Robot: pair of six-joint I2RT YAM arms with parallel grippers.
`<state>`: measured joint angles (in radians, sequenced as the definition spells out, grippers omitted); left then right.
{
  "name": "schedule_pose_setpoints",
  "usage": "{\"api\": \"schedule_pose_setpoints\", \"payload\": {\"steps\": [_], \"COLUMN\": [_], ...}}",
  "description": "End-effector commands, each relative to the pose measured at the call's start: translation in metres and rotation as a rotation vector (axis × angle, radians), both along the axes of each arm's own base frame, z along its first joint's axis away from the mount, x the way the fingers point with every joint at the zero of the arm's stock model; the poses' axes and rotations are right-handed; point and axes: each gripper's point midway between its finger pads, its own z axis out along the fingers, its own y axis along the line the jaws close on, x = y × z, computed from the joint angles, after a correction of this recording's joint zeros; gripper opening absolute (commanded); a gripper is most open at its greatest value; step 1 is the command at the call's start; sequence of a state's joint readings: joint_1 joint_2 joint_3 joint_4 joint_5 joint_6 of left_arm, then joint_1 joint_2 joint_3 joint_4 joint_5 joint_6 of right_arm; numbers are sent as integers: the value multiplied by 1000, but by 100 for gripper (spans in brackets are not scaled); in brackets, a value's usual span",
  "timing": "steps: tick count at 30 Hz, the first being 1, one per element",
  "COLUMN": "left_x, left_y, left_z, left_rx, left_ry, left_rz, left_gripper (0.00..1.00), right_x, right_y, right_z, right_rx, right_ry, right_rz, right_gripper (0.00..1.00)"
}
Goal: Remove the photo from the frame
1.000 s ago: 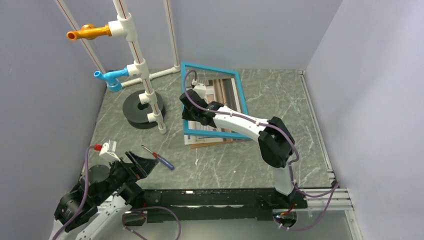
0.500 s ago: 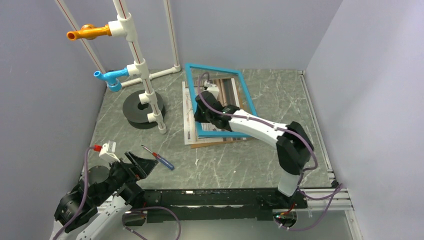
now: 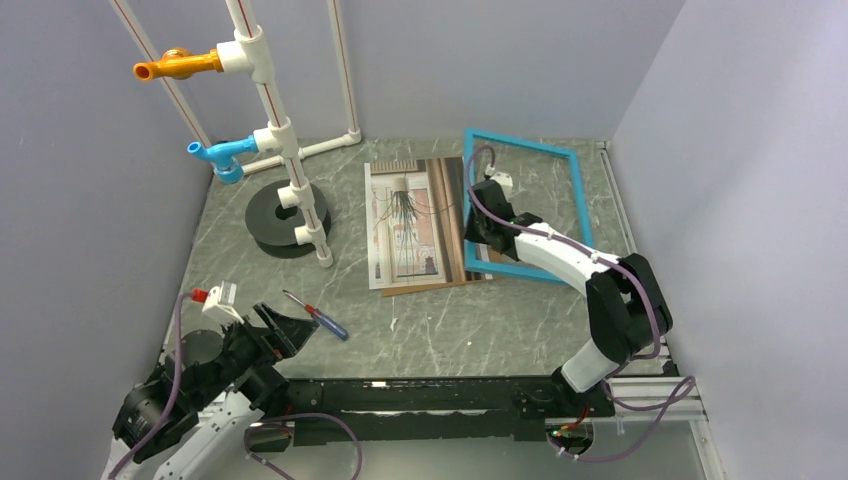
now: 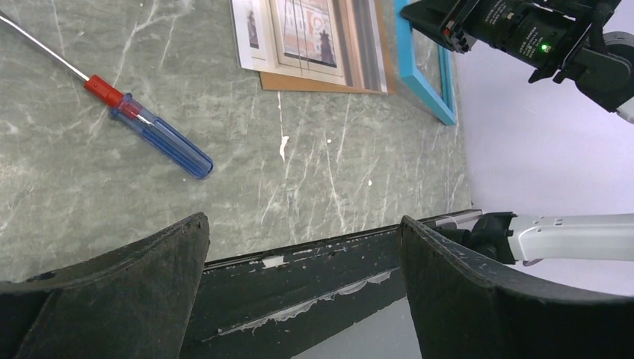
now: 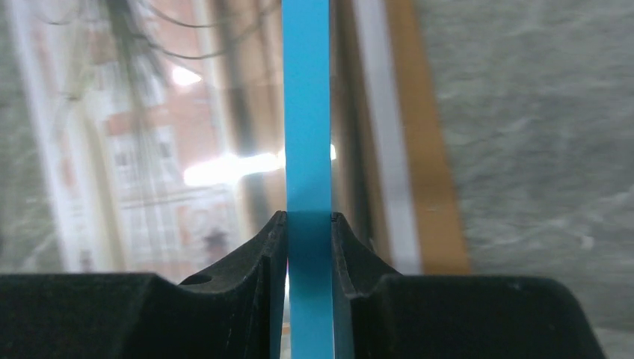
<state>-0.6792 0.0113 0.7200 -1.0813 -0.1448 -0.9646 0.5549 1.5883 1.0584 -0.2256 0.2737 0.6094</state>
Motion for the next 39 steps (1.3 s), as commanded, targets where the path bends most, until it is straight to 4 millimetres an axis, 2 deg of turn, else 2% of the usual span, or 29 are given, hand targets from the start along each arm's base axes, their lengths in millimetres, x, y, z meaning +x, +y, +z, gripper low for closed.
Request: {"api": "schedule_pose_setpoints", "payload": {"steps": [1, 9, 21, 34, 35, 37, 39], "left_x": [1, 3, 9, 7, 7, 6, 5], "left_y": [-6, -11, -22, -24, -24, -25, -27], "left_z": [1, -3, -13, -16, -16, -15, -14], "left_rx": [-26, -25, -19, -31, -35, -43, -48], "left_ry": [-3, 5, 26, 42, 43, 43, 43], "left_rz": [-16, -30, -57, -64, -65, -68, -74], "left_gripper": [97, 97, 97, 97, 97, 97, 97], "right_x": [11, 16, 6, 1, 1, 1, -1], "right_y": [-33, -89, -128, -134, -134, -134, -135], "right_z": [9, -19, -43, -47, -46, -45, -44], "right_rx": [-75, -251, -394, -425, -426, -425, -423], "right_ry": [-55, 30, 116, 172, 171, 169, 172], "right_rz": [41, 92, 107, 101, 99, 97, 90], "right_gripper": [0, 0, 0, 0, 1, 12, 18]}}
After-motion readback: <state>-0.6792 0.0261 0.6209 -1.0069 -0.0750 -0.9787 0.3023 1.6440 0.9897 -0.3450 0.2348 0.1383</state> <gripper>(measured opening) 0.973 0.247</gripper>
